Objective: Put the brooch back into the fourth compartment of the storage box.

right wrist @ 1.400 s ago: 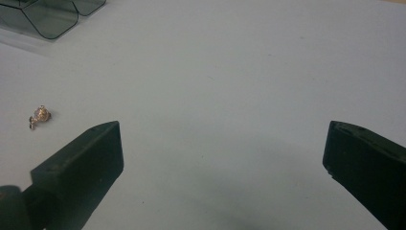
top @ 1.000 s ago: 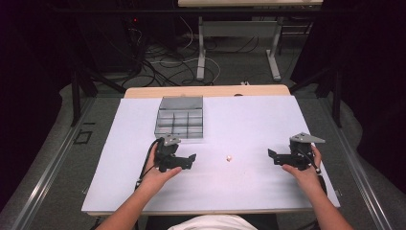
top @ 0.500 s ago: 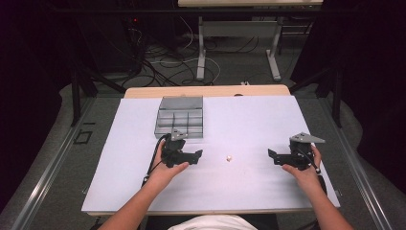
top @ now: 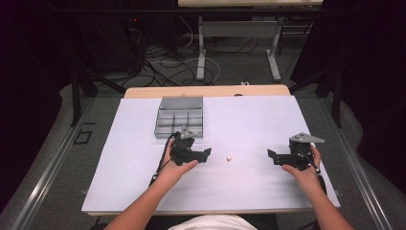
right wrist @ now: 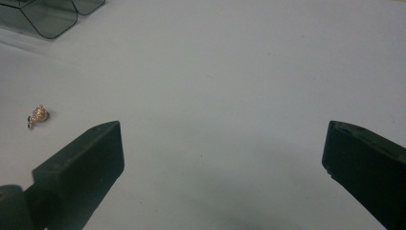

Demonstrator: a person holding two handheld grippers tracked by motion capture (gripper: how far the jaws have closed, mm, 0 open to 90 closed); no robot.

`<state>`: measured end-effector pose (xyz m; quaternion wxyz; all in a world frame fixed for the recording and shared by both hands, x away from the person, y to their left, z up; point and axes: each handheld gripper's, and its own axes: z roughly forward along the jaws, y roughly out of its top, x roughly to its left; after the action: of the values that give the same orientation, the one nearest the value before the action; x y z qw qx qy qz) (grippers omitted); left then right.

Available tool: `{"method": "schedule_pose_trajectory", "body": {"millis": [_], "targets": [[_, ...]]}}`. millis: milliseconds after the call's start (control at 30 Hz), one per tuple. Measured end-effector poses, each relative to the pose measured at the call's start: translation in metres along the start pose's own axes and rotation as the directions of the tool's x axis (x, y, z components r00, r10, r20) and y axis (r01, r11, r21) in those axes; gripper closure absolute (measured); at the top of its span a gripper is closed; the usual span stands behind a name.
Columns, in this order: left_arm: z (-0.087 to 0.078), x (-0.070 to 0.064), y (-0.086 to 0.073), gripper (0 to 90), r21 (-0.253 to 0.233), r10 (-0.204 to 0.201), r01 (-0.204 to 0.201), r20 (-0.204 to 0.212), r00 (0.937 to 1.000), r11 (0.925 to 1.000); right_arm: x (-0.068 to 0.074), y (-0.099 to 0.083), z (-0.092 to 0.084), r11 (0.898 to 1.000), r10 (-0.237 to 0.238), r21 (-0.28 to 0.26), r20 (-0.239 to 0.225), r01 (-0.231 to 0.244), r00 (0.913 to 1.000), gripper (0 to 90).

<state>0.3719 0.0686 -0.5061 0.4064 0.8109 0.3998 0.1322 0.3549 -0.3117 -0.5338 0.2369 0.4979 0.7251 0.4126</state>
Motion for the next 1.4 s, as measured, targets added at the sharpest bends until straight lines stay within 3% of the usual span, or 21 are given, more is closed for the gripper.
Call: {"method": "schedule_pose_trajectory", "body": {"millis": [600, 1100, 1400], "targets": [[0.025, -0.020, 0.012, 27.2, 0.008, 0.031, -0.031, 0.020, 0.9993, 0.9995, -0.001, -0.001, 0.000, 1.000, 0.003, 0.004, -0.004, -0.003, 1.0000, 0.2], [0.044, -0.023, 0.011, 33.0, 0.031, 0.018, -0.019, 0.028, 0.9994, 0.9993, -0.001, -0.001, 0.001, 1.000, 0.000, 0.010, -0.007, 0.000, 1.0000, 0.4], [0.056, -0.026, 0.010, 36.8, 0.062, -0.007, 0.004, 0.058, 0.9983, 0.9981, -0.002, -0.001, 0.002, 1.000, 0.002, 0.008, -0.013, -0.002, 0.9999, 0.6]]}}
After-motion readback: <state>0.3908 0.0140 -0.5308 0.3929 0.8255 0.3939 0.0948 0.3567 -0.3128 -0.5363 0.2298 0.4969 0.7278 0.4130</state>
